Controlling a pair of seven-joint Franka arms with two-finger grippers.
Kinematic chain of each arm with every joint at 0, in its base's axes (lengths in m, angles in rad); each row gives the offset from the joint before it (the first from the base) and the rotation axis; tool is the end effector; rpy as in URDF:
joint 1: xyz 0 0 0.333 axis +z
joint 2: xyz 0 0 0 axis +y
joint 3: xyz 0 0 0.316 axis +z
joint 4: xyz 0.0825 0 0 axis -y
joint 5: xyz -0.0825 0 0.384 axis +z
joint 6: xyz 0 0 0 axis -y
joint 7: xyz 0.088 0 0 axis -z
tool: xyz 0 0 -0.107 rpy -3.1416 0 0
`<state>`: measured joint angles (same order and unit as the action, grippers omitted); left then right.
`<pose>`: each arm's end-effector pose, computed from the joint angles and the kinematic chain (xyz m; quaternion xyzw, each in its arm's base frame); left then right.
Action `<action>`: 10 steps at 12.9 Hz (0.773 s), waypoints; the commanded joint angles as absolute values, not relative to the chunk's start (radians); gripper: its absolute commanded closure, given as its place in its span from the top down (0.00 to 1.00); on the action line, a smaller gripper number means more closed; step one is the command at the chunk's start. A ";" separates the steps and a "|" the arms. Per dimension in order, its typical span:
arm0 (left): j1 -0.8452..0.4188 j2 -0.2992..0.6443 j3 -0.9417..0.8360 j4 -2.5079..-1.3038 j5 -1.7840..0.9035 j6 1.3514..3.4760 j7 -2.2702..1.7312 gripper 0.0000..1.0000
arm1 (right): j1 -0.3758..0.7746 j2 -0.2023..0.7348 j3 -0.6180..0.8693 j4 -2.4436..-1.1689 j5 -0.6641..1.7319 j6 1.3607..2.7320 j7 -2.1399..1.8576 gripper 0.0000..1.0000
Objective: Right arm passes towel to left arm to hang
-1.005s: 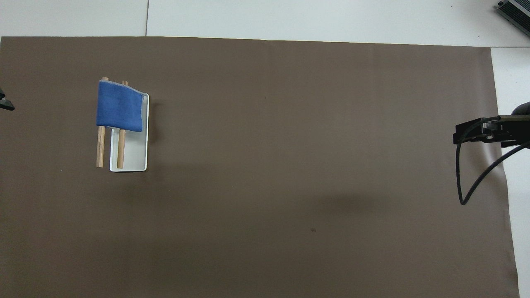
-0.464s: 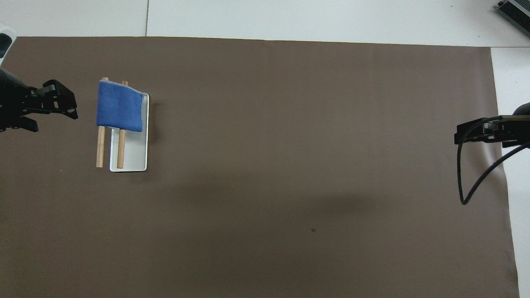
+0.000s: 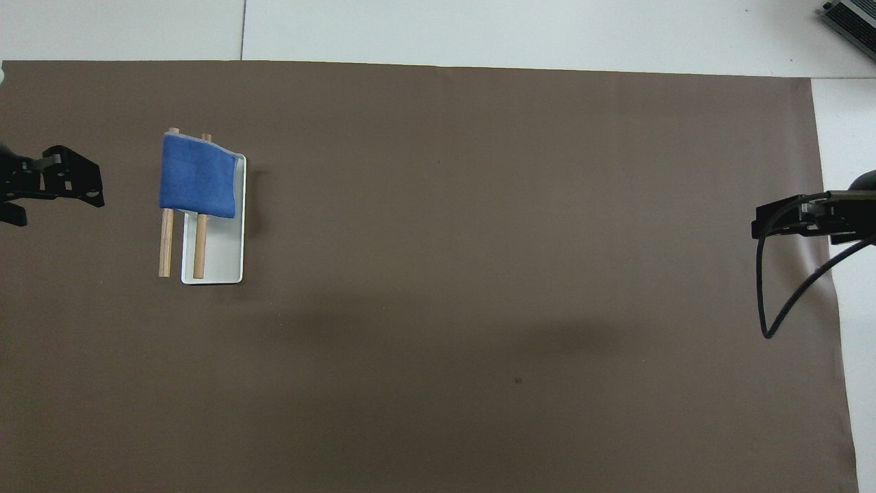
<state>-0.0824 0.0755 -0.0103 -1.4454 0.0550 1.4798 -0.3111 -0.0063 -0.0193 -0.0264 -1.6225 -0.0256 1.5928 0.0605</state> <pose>0.5672 -0.0462 0.6331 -0.9933 -0.1109 0.0147 0.0306 0.5494 -0.0208 0.6127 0.9988 -0.0462 -0.0050 0.0126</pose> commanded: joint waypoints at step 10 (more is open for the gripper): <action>-0.144 -0.018 0.049 -1.655 -0.037 1.657 -0.252 1.00 | -0.008 -0.035 -0.032 -1.640 -0.008 1.586 0.041 1.00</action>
